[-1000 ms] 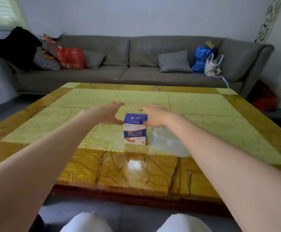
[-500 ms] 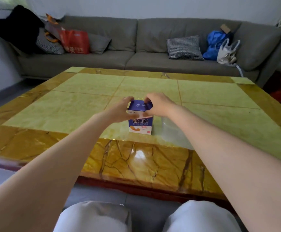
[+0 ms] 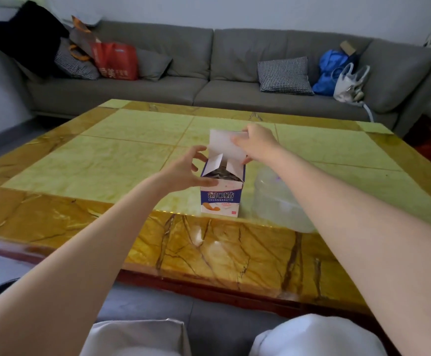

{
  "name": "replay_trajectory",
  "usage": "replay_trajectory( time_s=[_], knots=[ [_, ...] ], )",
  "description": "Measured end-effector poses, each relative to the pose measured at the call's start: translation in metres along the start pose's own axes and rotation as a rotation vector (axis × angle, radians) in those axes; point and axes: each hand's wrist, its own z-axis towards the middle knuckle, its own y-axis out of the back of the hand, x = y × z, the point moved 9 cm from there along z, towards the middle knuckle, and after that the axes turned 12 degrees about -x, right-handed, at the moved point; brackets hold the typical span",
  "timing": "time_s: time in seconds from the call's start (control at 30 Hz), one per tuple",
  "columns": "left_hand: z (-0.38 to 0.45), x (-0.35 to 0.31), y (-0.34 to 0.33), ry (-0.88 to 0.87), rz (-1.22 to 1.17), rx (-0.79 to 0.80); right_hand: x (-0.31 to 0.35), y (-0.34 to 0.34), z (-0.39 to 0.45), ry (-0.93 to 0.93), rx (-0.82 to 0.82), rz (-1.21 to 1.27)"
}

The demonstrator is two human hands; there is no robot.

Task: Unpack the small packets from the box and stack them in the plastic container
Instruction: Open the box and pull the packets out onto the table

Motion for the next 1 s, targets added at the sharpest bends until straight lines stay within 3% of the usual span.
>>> replay_trajectory(
  time_s=[0.13,0.23,0.43,0.63,0.77,0.9,1.0],
  knots=[
    [-0.003,0.002,0.0,0.103,-0.101,-0.003,0.007,0.01,-0.01,0.068,-0.313,-0.109],
    [-0.001,-0.005,0.004,0.069,-0.097,-0.069,0.014,0.02,-0.013,0.129,-0.463,-0.182],
    [-0.005,0.0,0.016,0.067,-0.302,-0.263,0.005,-0.003,-0.012,-0.008,-0.239,-0.019],
    [-0.011,-0.013,0.026,-0.098,0.029,-0.383,0.008,-0.015,-0.016,-0.014,-0.183,0.081],
    [-0.01,0.01,0.033,0.069,-0.012,-0.308,0.009,-0.021,-0.008,0.001,-0.048,0.095],
    [-0.012,0.023,0.032,0.129,-0.044,-0.18,0.016,-0.002,-0.008,0.186,-0.218,-0.415],
    [-0.007,0.02,0.035,0.127,0.026,-0.18,0.052,-0.002,-0.035,0.641,-0.473,-0.691]
  ],
)
